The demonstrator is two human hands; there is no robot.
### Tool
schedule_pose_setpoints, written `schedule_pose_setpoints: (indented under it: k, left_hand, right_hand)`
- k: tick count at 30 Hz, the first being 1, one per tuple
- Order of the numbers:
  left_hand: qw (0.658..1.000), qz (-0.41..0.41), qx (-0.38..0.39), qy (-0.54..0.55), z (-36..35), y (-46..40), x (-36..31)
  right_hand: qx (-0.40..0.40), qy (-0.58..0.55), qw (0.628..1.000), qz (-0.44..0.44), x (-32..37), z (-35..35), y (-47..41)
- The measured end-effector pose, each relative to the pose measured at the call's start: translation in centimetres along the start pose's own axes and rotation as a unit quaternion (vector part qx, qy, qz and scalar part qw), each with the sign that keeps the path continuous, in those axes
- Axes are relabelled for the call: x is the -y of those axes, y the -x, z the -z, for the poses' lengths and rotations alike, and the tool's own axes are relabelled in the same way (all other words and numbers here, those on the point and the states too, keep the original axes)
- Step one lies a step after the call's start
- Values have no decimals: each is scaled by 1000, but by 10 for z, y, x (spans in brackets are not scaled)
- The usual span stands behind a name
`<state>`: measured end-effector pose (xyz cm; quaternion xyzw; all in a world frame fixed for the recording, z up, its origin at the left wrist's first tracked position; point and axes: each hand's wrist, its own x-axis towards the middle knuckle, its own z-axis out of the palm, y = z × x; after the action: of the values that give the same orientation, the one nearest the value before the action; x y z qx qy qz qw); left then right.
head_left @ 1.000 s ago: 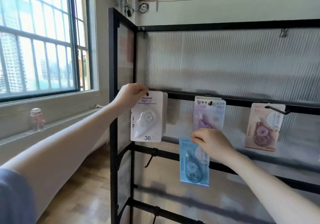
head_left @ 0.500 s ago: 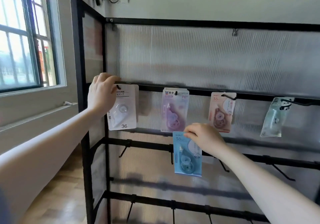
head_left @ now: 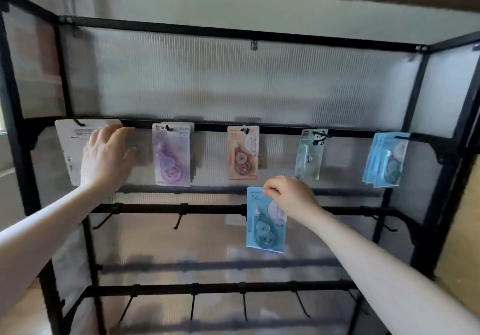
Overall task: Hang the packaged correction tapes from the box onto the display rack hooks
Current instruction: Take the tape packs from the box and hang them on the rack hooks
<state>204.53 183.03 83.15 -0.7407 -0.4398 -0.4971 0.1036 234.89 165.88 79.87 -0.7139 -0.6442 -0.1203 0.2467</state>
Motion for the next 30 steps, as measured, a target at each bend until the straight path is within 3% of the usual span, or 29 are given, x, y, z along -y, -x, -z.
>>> schedule_pose_setpoints:
  k: [9,15,30]
  left_hand:
    - [1000,20,19,1,-50,35,-138]
    - [999,-14,41,-1,-81,60,-214]
    - [995,-46,88,3,-119,65,-290]
  right_hand:
    - [-3,9,1000,-23,-142,76,47]
    - [-66,-29,996,-51,-224,114,52]
    - [-195,-90,975,-56,-301,165,25]
